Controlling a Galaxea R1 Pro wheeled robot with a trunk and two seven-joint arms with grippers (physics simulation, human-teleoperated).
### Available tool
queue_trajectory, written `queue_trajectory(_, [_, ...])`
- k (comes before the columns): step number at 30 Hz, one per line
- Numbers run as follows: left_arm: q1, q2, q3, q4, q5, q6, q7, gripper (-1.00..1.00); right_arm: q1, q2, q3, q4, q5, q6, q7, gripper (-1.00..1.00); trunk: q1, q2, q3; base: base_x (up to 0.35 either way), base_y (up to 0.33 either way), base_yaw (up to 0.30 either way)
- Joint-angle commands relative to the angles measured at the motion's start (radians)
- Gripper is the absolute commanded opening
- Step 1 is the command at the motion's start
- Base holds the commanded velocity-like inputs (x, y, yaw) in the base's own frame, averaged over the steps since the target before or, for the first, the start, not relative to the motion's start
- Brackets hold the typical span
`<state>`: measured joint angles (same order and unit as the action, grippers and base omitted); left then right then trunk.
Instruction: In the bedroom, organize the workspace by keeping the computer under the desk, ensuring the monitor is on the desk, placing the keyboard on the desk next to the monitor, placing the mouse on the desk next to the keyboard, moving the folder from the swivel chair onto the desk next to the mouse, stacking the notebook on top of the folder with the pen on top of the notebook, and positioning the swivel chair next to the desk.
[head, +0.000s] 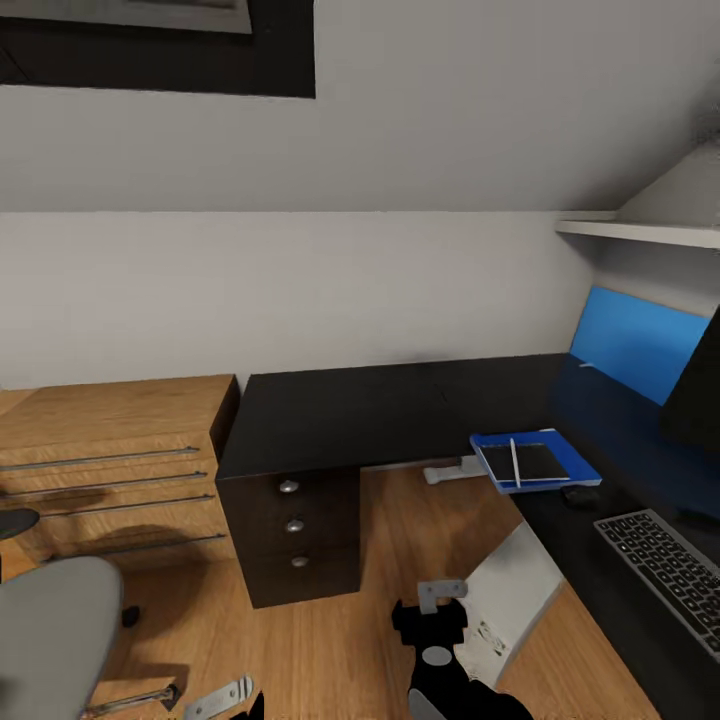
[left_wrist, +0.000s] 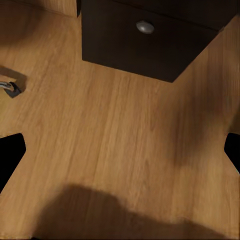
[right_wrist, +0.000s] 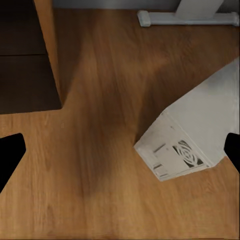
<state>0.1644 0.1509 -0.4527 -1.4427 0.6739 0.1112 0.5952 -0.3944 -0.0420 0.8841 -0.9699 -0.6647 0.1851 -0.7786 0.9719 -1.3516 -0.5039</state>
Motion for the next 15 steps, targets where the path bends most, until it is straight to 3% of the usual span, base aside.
queue_trajectory(1, [0.000,0.000,-0.001,-0.002,0.003,0.004,0.006,1.00,-0.001,-0.005,0.004,0.008,-0.003,-0.011,-0.007,1.00,0.000,-0.001,-0.001,-0.224,-0.164,0.002])
queue_trajectory(8, [0.000,0.001,0.001,-0.019,0.002,0.002,0.004,1.00,-0.001,-0.016,0.005,0.048,-0.008,-0.069,-0.006,1.00,0.000,-0.001,-0.001,-0.032,-0.045,0.000])
queue_trajectory(10, [0.000,-0.001,0.019,-0.035,0.007,0.003,0.003,1.00,0.000,-0.016,0.006,0.070,-0.007,-0.128,0.002,1.00,0.007,-0.015,-0.007,-0.004,-0.006,0.000])
queue_trajectory(15, [0.000,-0.004,0.039,-0.042,0.009,0.004,0.001,1.00,0.000,-0.015,0.007,0.105,-0.005,-0.165,0.040,1.00,0.026,-0.050,-0.023,-0.002,-0.003,0.000])
